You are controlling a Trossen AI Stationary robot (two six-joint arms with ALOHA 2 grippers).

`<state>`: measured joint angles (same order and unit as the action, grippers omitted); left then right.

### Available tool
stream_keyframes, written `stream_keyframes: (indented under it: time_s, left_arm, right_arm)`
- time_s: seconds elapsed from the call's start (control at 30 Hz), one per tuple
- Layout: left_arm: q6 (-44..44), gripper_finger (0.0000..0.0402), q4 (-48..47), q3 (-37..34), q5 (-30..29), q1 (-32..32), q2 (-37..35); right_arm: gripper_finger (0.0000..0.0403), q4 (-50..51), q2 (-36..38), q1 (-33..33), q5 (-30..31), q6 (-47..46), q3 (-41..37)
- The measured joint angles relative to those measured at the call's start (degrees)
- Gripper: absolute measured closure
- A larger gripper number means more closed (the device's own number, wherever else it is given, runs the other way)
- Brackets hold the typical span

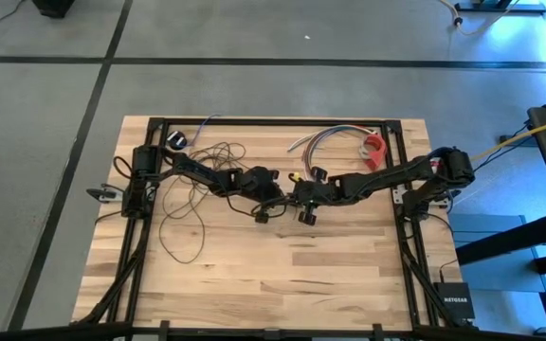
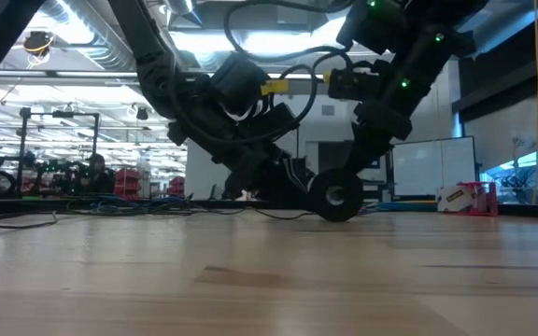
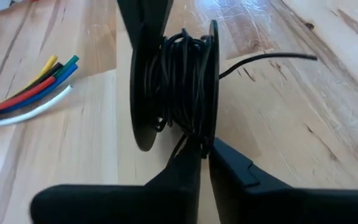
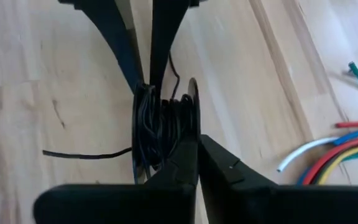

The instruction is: Coiling cords

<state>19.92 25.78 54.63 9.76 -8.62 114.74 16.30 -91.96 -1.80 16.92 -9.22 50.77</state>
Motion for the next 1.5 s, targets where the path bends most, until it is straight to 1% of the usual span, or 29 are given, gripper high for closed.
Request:
stream_keyframes:
  time_s: [0.1, 0.27, 0.37, 0.43, 0.6, 0.67, 0.77, 0.83, 0.93, 0.97, 1.1, 1.33, 1.5]
  left_arm:
    - [-0.4, 0.0356, -3.6, 0.0, -1.2, 0.0, -1.7]
    - [-0.2, 0.0311, -12.0, 0.1, -2.0, 0.1, -8.0]
    - [-0.3, 0.0297, -10.7, 0.1, -1.9, 0.2, -9.8]
    - [0.0, 0.0294, -7.3, 0.1, -0.9, 0.4, -9.9]
    - [-0.4, 0.0293, -0.4, 0.1, 0.7, 0.8, -6.5]
    - [-1.2, 0.0297, 2.3, 0.1, 2.3, 0.8, -5.0]
    - [-1.5, 0.0317, 4.0, 0.1, 2.6, 0.8, -3.1]
    - [-1.5, 0.0340, 4.8, 0.1, 2.6, 0.6, -2.2]
    - [-1.0, 0.0386, 4.8, 0.1, 2.9, 0.1, -1.9]
    - [-0.8, 0.0392, 4.5, 0.2, 2.9, -0.1, -1.9]
    - [-1.3, 0.0394, 2.2, 0.2, 3.3, -1.1, -1.9]
    - [0.0, 0.0398, -6.0, 0.1, 2.1, -2.7, -1.5]
    - [0.1, 0.0395, -6.4, 0.0, 2.1, -3.3, -1.5]
  right_arm:
    - [0.0396, 0.5, 0.0, 0.0, 0.0, -1.4, 0.0]
    - [0.0395, 0.9, 0.0, 0.0, 0.0, -2.8, 0.0]
    - [0.0398, 0.9, 0.0, 0.0, 0.0, -2.7, 0.0]
    - [0.0398, 0.9, 0.0, 0.0, 0.0, -2.7, 0.0]
    - [0.0399, 0.7, 0.0, -0.1, 0.0, -2.7, 0.0]
    - [0.0399, 0.5, 0.0, -0.1, 0.0, -2.7, 0.0]
    - [0.0396, 0.4, 0.0, -0.1, 0.0, -2.8, 0.0]
    - [0.0393, 0.5, 0.0, -0.1, -0.1, -2.8, 0.0]
    - [0.0386, 0.3, 0.0, 0.0, -1.1, -2.9, 0.0]
    - [0.0383, 0.4, 0.0, 0.0, -1.3, -3.1, 0.0]
    - [0.0370, 0.2, 0.1, 0.0, -2.0, -4.0, 0.2]
    - [0.0351, 0.9, 2.6, 0.0, -3.1, -4.0, 1.4]
    - [0.0343, 1.1, 4.7, -0.1, -2.5, -2.5, 3.1]
